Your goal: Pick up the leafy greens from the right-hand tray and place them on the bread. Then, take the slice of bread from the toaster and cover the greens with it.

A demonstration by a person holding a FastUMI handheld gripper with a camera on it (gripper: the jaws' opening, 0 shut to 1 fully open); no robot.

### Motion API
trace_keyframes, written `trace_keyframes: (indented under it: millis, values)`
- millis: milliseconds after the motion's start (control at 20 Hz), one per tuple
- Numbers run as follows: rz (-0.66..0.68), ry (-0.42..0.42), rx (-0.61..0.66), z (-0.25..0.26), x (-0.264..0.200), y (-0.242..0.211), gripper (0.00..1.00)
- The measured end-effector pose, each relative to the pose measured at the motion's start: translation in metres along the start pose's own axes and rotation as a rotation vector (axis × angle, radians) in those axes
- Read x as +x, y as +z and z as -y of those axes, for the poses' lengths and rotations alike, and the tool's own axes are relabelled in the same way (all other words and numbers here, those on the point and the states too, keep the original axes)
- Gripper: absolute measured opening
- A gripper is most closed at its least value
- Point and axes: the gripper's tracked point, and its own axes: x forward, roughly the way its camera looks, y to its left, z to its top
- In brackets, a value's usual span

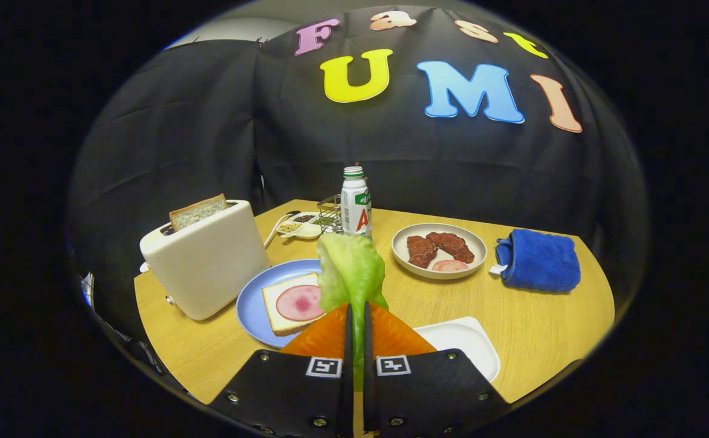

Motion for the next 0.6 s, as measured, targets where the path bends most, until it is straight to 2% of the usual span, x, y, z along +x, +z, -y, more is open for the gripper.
trace_keyframes:
  millis: [600]
  values:
    - [-0.022,0.093,-0.016,-0.068,0.066,0.005,0.06]
